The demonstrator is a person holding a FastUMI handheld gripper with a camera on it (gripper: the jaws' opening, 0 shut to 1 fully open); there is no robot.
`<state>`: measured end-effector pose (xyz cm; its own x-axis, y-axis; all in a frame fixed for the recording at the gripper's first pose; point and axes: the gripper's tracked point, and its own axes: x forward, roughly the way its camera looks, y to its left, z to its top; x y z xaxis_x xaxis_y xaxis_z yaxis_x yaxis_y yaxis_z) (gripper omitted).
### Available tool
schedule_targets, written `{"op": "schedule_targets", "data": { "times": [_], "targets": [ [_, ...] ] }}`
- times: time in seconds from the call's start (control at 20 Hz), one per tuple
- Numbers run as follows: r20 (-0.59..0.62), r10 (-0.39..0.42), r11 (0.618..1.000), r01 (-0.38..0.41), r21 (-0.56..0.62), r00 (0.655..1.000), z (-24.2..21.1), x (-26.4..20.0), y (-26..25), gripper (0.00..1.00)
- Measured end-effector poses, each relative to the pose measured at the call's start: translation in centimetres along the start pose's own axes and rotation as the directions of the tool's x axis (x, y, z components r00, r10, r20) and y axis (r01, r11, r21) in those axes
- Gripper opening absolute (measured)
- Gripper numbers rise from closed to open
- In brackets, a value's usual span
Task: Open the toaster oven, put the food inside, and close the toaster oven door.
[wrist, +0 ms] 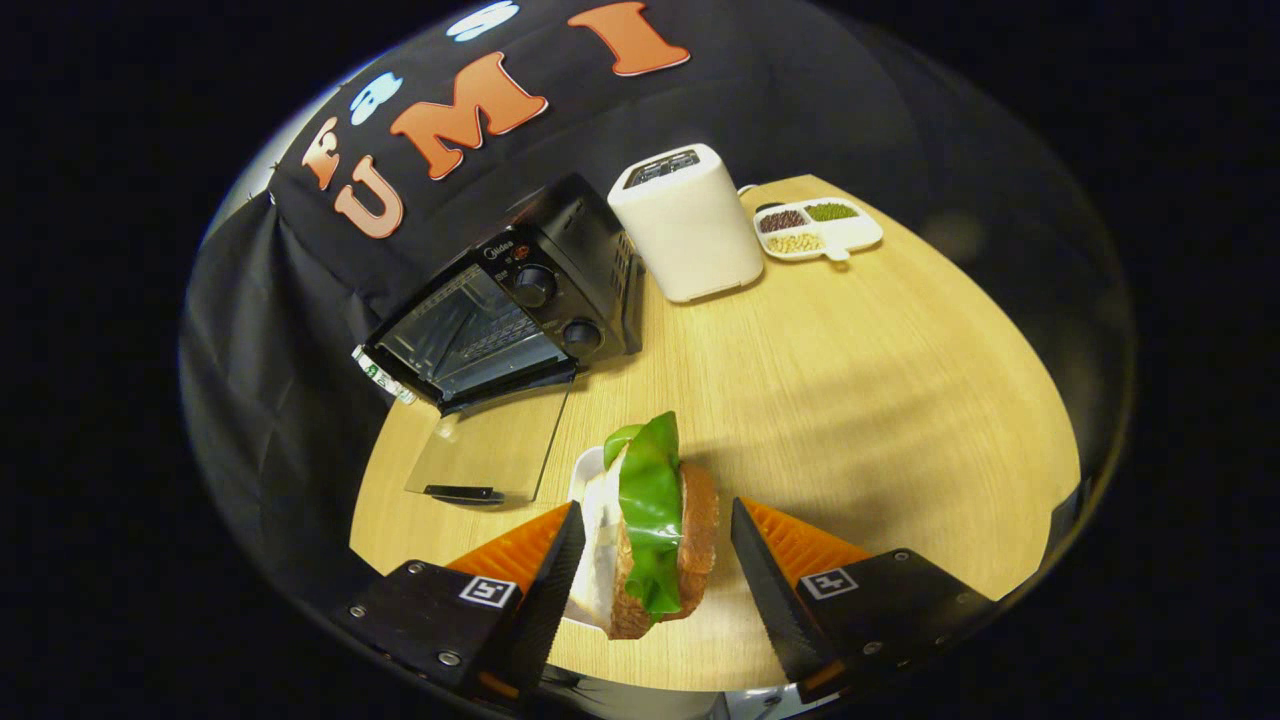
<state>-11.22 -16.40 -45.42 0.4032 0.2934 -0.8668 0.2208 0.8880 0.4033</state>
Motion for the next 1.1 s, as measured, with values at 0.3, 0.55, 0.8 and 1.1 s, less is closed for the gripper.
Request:
{"op": "schedule_targets", "data": {
  "times": [0.3,0.55,0.8,1.1],
  "targets": [
    [0.006,0.077,0.994,-0.077,0.082,0.997,0.6,-0.3,1.1,0.50],
    [0.068,0.007,1.000,-0.009,0.029,0.998,2.3,-1.5,0.9,0.33],
    [0.146,0.023,0.999,-0.027,0.023,0.989,4.4,-3.4,3.5,0.31],
    [0.253,0.020,0.998,-0.032,0.045,0.967,6.4,-3.6,6.2,0.31]
  ]
}}
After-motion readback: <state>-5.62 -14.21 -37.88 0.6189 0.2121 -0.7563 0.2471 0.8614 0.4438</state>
